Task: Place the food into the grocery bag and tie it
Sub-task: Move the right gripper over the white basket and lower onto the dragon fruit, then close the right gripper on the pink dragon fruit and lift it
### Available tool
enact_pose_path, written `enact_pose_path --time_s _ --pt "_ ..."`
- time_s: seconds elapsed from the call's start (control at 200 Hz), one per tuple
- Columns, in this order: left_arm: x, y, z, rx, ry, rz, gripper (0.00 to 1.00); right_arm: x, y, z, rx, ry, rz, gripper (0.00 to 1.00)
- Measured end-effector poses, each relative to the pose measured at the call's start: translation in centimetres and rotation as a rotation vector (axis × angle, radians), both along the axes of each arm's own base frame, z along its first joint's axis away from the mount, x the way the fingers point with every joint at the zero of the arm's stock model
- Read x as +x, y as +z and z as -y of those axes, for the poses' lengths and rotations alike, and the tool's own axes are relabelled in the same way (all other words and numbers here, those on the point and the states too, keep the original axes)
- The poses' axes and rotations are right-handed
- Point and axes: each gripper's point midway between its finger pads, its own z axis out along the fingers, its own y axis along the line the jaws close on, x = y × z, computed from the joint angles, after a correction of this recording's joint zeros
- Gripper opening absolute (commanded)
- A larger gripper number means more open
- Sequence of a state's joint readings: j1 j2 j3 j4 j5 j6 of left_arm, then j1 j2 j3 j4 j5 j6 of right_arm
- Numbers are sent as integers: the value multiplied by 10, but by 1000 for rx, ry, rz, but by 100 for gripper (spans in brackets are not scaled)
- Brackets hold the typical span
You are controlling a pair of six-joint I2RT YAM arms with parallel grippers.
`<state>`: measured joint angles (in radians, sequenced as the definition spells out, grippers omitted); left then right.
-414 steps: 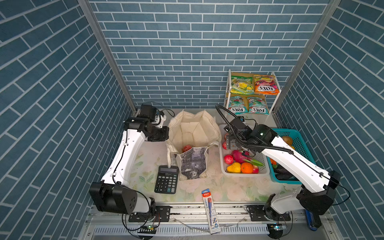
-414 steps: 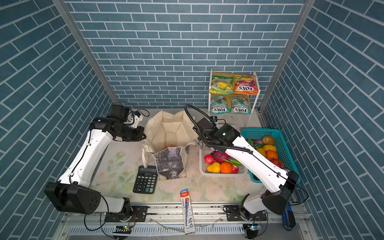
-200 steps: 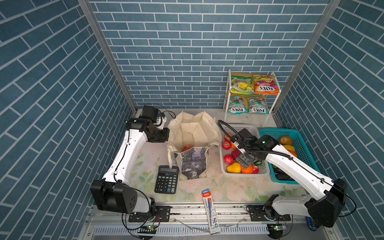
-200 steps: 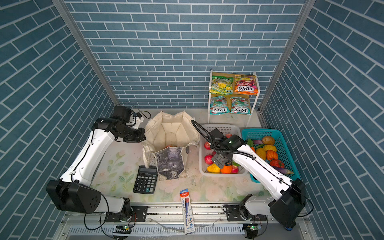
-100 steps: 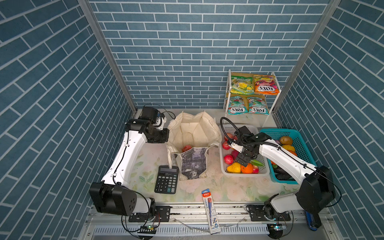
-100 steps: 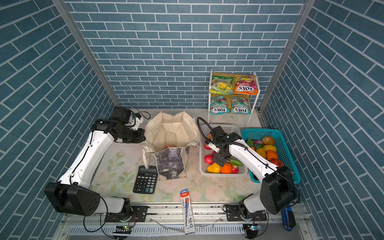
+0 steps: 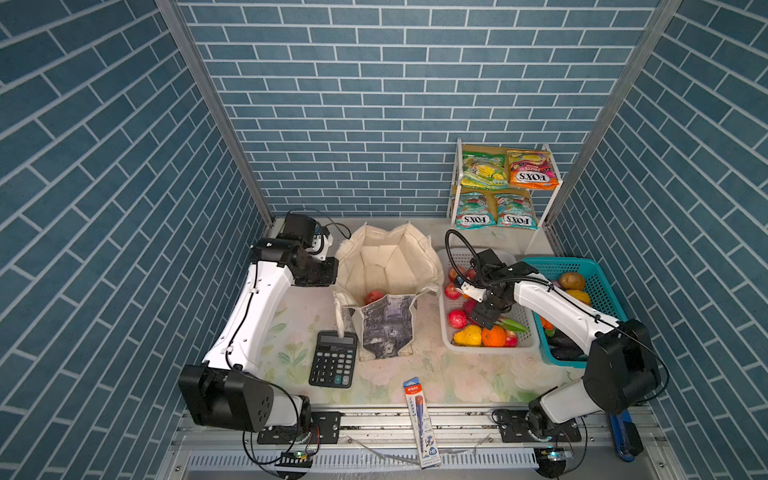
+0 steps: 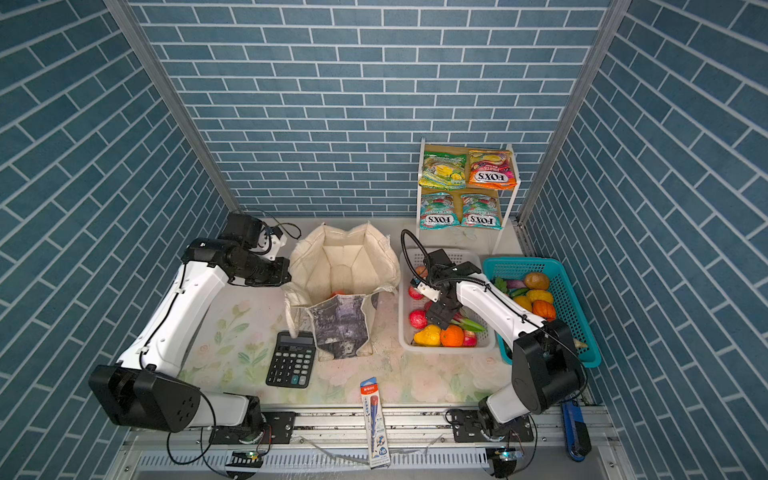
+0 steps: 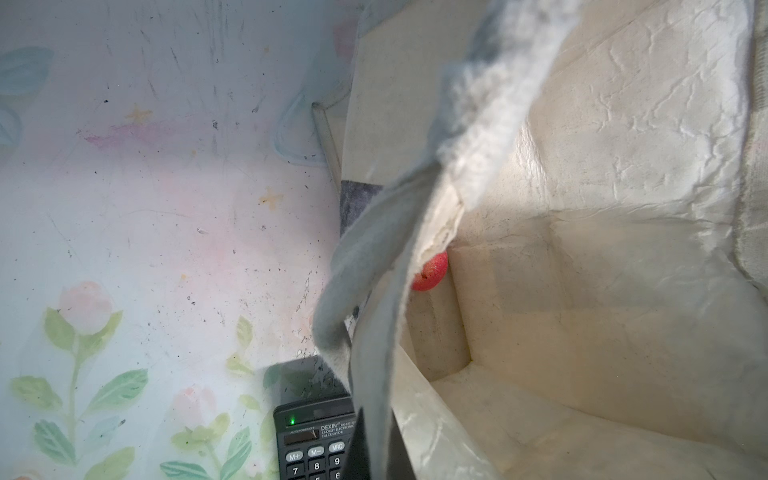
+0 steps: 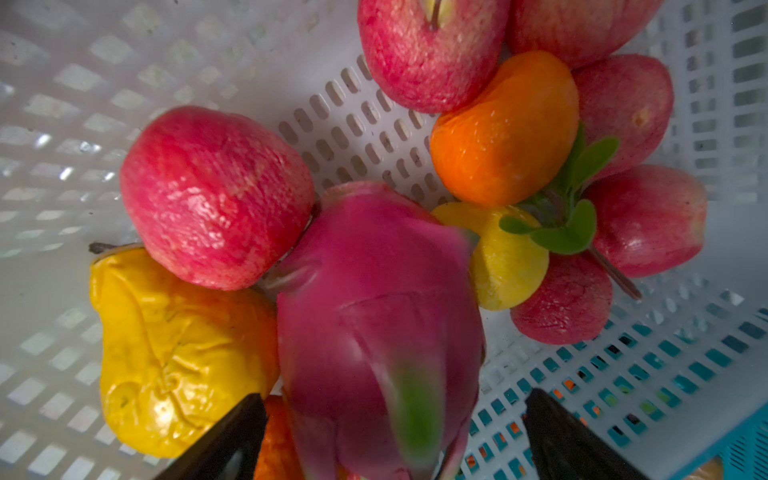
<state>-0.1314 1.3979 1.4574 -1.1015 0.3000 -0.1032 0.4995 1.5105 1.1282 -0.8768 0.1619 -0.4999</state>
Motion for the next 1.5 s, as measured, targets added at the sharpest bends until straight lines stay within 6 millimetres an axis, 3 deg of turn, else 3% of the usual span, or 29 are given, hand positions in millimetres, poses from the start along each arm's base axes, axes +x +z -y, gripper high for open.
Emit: enact_pose_path --time_s 0.465,0.8,1.095,1.235,1.495 --pt "0 0 0 1 1 0 0 2 -20 3 7 -18 -68 97" --pt "0 0 -1 3 2 0 0 2 -26 1 35 -42 -105 77" --pt "0 0 -1 3 2 0 0 0 -22 2 38 -61 -115 70" --pt "0 0 -1 3 2 0 0 0 -10 3 48 -69 -79 70" --pt "0 -8 -1 4 2 -10 0 8 38 7 93 -98 75 69"
